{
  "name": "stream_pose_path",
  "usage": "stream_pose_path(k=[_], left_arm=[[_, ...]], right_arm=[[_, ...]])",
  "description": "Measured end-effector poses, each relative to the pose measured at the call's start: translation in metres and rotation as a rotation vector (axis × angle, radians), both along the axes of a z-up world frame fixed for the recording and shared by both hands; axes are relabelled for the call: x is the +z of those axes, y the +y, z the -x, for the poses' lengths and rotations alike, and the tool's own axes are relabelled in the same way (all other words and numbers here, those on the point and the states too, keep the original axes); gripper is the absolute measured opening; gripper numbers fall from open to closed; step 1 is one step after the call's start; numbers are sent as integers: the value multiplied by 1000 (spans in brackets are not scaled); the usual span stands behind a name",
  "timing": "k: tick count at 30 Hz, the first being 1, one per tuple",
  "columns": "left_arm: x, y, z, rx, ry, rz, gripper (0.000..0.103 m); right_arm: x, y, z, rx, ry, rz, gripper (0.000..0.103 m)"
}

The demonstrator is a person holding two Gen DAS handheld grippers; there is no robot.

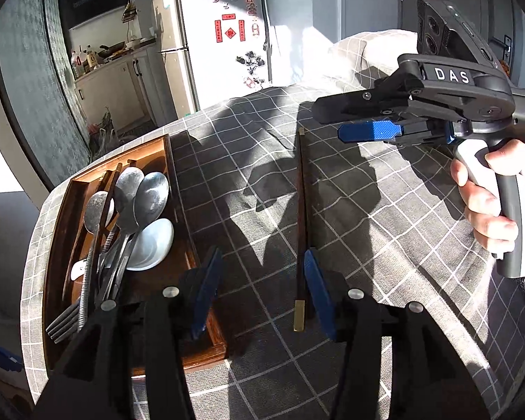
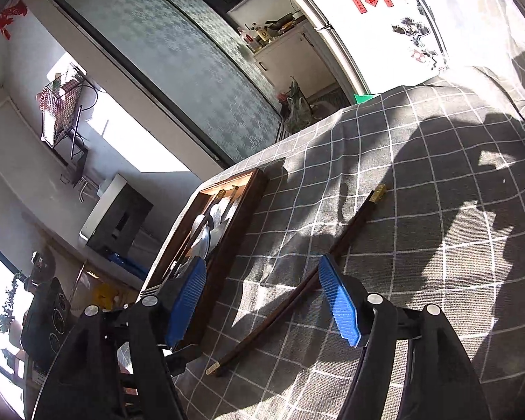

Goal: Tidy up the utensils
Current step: 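Grasp the next dark chopstick with the left tool and lift it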

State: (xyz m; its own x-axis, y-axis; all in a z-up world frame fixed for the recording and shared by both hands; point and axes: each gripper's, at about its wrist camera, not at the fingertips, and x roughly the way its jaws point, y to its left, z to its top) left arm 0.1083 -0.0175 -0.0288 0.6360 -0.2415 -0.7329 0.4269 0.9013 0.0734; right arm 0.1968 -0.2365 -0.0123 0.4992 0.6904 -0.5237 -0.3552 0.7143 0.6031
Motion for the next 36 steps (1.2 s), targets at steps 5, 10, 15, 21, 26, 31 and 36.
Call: stream_pose_path(k=[5, 10, 15, 21, 26, 31, 36], left_arm=[[-19, -7, -16, 5, 52, -10, 52], [-23, -7, -24, 18, 37, -40, 46], [-22, -7, -23, 7, 50, -26, 45], [-14, 5, -21, -6, 63, 62, 45], [-18, 3, -20, -26, 76, 81, 46], [-19, 1, -19, -39, 82, 83, 46], [-22, -5, -19, -65, 91, 57, 47]], right_arm=[[4, -1, 4, 15, -19, -19, 68], [0, 0, 4, 15, -14, -25, 68], [-1, 6, 9, 36, -20, -13, 68], [1, 10, 10, 46, -26, -10, 68], [-1, 7, 8, 41, -20, -16, 68], [0, 5, 9, 37, -19, -26, 68], [0, 5, 9, 37, -21, -28, 69]])
